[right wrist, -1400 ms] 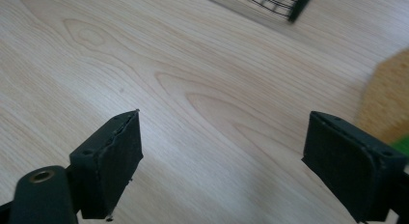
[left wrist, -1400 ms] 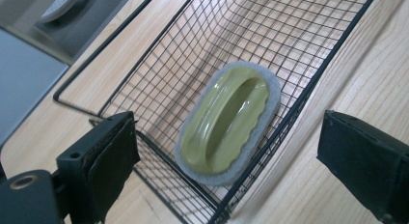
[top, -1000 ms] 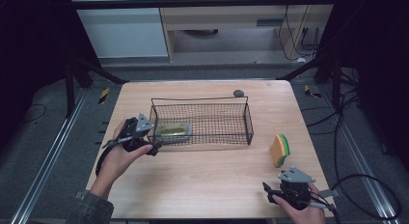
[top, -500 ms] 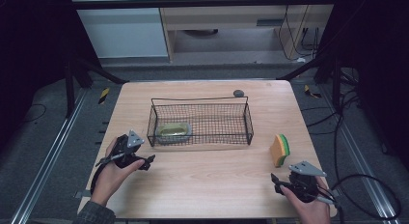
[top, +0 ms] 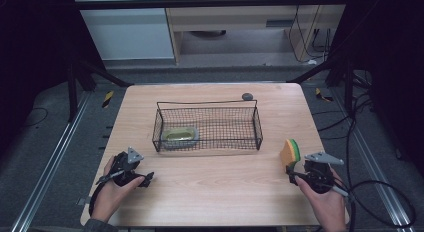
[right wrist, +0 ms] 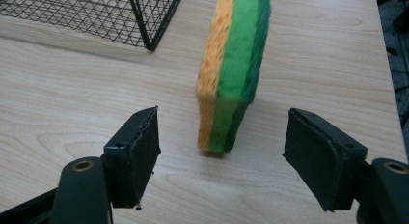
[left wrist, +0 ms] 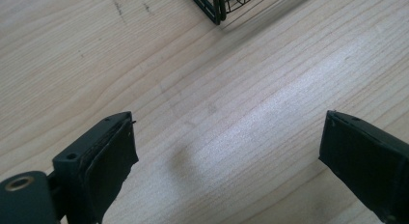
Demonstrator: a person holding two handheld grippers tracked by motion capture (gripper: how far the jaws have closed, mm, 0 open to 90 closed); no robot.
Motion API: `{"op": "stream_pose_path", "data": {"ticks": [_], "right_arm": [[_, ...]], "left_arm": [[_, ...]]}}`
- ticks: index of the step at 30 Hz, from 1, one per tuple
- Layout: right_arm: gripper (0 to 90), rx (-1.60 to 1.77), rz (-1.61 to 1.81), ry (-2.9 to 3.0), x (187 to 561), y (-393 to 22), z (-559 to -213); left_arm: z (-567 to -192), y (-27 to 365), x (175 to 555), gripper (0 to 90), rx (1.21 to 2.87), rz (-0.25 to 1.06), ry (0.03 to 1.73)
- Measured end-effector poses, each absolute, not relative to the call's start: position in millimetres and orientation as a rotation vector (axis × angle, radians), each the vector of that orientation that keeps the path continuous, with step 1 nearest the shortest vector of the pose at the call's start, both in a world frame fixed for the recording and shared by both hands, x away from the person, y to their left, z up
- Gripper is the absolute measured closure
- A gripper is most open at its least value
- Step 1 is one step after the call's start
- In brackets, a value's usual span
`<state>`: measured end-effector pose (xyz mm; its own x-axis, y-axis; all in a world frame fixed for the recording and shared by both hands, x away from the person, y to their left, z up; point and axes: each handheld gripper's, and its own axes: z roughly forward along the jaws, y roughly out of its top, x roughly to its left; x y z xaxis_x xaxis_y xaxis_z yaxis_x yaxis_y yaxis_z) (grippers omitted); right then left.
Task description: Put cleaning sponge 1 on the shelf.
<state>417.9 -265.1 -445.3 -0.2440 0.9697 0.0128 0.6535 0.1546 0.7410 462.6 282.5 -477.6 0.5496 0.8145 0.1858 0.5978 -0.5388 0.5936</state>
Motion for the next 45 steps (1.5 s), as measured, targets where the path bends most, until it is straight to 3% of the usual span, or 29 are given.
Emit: {"op": "stream_pose_path", "data": {"ticks": [11,24,45], "right_arm": [[31.4,1.645,0.721,2.103,460.7,-261.4,-403.6],[38.7,1.732,0.650,2.161,494.4,-256.1,-400.5],[51.0,1.780,0.579,2.218,505.8,-250.5,-406.1]], "left_arm": [[-481.9,283.6,463.8,4.9,2.328,0.607,1.147],[-486.1,286.8,465.2,5.0,2.331,0.595,1.163],[-486.4,284.5,465.5,5.3,2.343,0.595,1.164]]}}
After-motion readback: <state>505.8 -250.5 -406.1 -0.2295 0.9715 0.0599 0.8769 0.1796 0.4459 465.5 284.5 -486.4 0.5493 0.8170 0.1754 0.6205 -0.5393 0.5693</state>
